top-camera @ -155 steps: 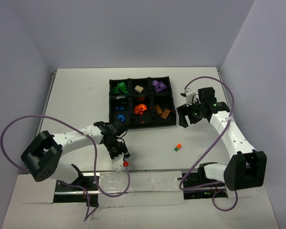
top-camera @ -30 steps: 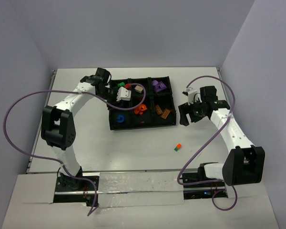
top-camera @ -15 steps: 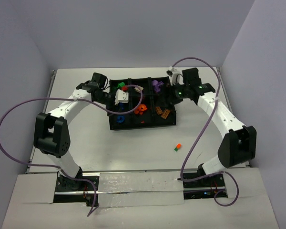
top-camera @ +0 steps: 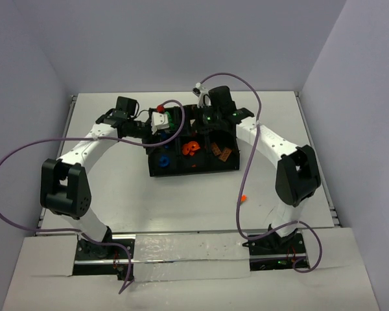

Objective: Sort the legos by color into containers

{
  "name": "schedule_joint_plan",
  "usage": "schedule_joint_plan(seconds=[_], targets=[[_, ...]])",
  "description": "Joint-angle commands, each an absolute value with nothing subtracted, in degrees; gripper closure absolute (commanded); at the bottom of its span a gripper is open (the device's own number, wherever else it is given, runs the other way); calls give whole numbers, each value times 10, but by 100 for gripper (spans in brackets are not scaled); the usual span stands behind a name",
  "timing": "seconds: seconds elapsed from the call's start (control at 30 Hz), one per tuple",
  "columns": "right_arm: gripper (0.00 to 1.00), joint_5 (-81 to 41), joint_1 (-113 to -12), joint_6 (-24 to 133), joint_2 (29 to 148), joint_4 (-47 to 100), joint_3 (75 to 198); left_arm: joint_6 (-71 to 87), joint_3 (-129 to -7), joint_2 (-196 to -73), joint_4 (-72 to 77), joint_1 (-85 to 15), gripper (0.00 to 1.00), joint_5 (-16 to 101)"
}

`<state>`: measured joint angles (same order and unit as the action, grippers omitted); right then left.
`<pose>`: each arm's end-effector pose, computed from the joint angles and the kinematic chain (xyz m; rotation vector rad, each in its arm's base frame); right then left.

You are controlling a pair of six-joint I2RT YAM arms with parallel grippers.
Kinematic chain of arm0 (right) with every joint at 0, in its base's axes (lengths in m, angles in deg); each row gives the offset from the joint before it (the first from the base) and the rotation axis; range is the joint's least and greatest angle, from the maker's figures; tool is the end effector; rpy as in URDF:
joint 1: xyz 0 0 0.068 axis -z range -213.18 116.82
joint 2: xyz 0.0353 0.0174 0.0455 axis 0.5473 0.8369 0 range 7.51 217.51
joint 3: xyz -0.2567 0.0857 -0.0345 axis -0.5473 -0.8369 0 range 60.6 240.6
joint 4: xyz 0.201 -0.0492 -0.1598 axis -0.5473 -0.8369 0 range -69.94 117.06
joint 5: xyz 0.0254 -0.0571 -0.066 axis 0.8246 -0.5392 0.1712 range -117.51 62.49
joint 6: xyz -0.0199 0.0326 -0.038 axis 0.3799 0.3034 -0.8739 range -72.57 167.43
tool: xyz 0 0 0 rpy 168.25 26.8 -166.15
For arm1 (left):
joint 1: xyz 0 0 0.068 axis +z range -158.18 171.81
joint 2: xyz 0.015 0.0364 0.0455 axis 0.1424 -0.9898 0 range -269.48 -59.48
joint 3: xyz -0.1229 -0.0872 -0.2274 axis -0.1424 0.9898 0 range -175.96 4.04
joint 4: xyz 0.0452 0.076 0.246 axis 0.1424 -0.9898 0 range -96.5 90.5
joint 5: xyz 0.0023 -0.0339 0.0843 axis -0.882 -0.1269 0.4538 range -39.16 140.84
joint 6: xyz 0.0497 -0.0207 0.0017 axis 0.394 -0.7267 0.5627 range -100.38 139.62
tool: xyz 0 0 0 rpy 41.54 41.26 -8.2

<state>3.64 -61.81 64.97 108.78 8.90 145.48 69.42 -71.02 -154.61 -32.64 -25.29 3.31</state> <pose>0.3507 0.2124 0.3016 -0.5434 2.1999 1.0370 0.3297 -0.1289 0.2702 1.4900 1.6676 -0.7280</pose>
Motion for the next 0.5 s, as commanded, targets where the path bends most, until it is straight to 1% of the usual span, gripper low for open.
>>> schedule_joint_plan(seconds=[0.0,0.47], targets=[[4,27,-634,677,1125,149,1507,672,-703,-1514,-308,-251,13,2],[4,12,-663,665,1172,150,1535,661,-709,-1505,-320,-248,12,-17]])
